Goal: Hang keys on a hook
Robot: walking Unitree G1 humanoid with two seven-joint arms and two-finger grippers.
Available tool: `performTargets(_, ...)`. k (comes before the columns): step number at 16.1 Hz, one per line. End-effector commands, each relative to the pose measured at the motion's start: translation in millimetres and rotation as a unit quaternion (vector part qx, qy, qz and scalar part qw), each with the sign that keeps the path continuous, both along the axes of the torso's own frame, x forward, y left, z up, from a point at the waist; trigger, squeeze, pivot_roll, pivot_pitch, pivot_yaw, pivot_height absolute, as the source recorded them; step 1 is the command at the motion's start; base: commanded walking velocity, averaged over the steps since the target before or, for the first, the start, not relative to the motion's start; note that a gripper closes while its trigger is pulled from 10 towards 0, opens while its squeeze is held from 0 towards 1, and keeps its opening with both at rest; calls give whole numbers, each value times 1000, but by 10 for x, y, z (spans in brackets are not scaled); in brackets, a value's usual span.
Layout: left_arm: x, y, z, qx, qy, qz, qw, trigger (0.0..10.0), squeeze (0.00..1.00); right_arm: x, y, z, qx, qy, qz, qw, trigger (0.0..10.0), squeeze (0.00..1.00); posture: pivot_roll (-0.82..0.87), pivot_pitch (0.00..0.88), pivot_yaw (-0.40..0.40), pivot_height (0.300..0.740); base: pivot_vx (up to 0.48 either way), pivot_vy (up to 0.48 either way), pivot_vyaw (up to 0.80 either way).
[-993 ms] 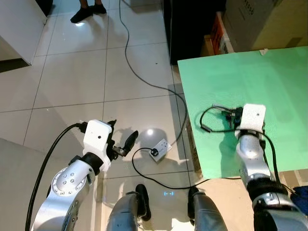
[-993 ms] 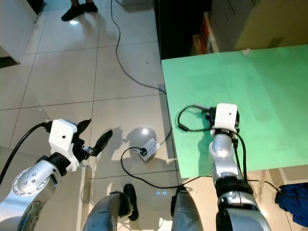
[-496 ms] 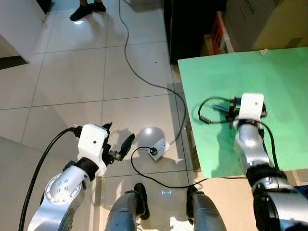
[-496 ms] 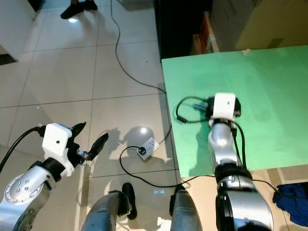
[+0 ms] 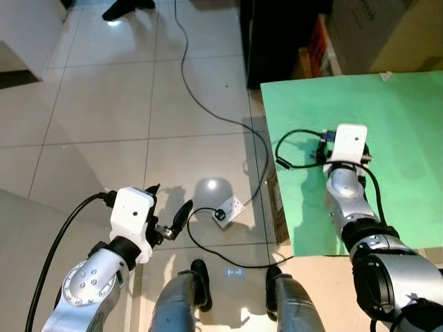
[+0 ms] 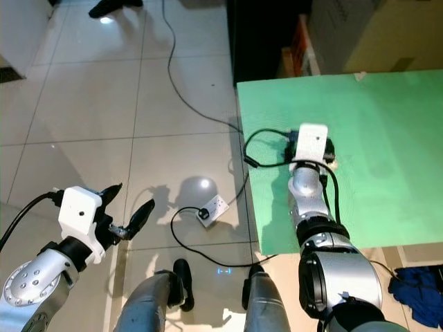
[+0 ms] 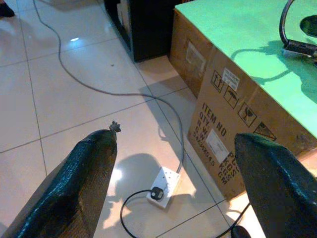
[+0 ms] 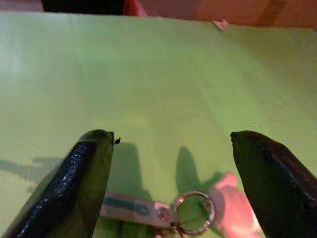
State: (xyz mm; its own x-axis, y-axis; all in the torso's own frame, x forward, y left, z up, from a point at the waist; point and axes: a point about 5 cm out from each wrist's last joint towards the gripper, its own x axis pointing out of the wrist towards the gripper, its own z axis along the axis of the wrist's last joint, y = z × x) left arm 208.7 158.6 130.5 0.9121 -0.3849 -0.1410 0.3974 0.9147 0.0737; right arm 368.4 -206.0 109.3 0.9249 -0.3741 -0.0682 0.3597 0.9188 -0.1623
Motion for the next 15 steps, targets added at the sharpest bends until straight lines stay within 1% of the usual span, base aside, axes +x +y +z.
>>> performTargets(1, -49, 18, 3, 6, 6, 4, 1000, 10000, 0, -96, -83, -162, 0, 32, -30, 999, 10000, 0, 63, 379, 52, 740, 0, 0, 0)
performTargets(4, -57, 3, -5, 5, 8, 4, 1000, 10000, 0, -172, -150, -262, -17, 50, -46, 998, 10000, 0, 54, 381, 56, 740, 0, 0, 0)
performTargets(7, -29, -12, 8, 4, 7, -2, 1000, 10000, 0, -277, -231, -417, 1, 83, -63, 995, 10000, 0, 47, 388, 66, 740, 0, 0, 0)
performTargets(10, -23, -12, 5, 4, 8, -4, 1000, 10000, 0, -300, -272, -437, 2, 86, -64, 994, 10000, 0, 39, 392, 68, 740, 0, 0, 0)
performTargets(11, -19, -13, 0, 4, 8, -4, 1000, 10000, 0, -309, -286, -444, 6, 87, -65, 994, 7255, 0, 36, 393, 67, 740, 0, 0, 0)
performTargets(12, -14, -19, 1, 3, 8, -5, 1000, 10000, 0, -317, -299, -454, 12, 88, -65, 994, 0, 0, 33, 393, 67, 740, 0, 0, 0)
performTargets(15, -9, -30, -2, 2, 8, -7, 1000, 10000, 0, -335, -311, -482, 36, 89, -65, 993, 0, 0, 32, 393, 67, 740, 0, 0, 0)
